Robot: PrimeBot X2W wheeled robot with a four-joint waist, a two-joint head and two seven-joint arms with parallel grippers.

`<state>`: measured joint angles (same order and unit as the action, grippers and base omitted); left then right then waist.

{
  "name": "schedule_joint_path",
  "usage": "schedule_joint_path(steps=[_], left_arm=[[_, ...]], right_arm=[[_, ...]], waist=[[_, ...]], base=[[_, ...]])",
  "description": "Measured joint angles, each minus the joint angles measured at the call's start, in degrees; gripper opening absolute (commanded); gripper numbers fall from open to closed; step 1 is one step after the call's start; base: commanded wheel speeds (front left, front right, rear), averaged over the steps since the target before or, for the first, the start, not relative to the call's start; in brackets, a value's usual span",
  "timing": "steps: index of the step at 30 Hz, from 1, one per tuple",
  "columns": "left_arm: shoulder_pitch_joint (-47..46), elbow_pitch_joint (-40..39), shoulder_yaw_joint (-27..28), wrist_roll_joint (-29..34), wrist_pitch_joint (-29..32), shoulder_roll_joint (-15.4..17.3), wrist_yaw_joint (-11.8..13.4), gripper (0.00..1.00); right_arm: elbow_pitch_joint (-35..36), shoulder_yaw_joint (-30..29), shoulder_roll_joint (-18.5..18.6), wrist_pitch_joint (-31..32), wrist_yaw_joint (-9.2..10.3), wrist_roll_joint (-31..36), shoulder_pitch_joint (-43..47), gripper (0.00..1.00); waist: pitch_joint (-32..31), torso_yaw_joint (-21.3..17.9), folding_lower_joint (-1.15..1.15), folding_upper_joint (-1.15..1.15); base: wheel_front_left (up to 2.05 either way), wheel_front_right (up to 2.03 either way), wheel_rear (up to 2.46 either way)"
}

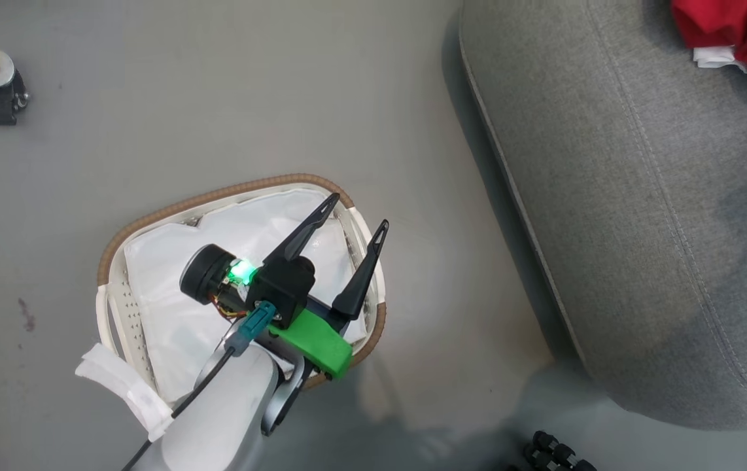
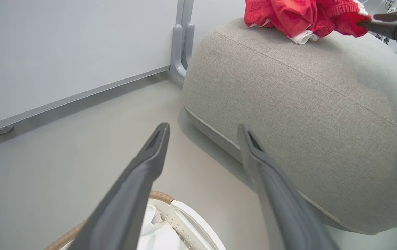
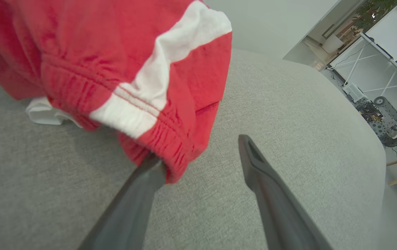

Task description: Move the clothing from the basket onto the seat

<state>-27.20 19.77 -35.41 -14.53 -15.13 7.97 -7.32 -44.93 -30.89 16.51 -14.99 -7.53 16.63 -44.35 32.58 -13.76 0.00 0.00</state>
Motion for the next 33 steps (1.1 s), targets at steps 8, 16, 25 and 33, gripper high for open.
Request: schedule_joint_path(steps=[8, 16, 25, 33], left_arm=[[3.87, -0.41, 2.32, -1.9, 0.0, -1.43, 0.0, 1.0], [7.53, -0.94, 5.25, -3.2, 0.0, -3.34, 0.0, 1.0], [12.59, -2.09, 10.92, -4.12, 0.0, -4.71, 0.0, 1.0], [17.8, -3.89, 19.31, -5.24, 0.0, -5.02, 0.56, 1.0]], right_arm=[[7.15, 3.57, -2.1, 0.0, 0.0, -1.16, 10.84, 1.0], [10.94, 7.87, -1.11, -0.01, 0.0, -3.1, 12.57, 1.0], [12.51, 14.6, -2.72, -0.01, 0.0, -5.81, 12.94, 1.0], [12.84, 19.53, -7.47, 0.0, 0.0, -8.77, 15.25, 1.0]], waist=[[-6.17, -0.4, 0.0, 0.0], [-12.59, 0.83, -0.01, 0.0], [-19.37, 5.91, -0.01, 0.0], [-23.73, 12.26, -0.01, 0.0]], base=[[0.0, 0.0, 0.0], [0.0, 0.0, 0.0], [0.0, 0.0, 0.0], [0.0, 0.0, 0.0]])
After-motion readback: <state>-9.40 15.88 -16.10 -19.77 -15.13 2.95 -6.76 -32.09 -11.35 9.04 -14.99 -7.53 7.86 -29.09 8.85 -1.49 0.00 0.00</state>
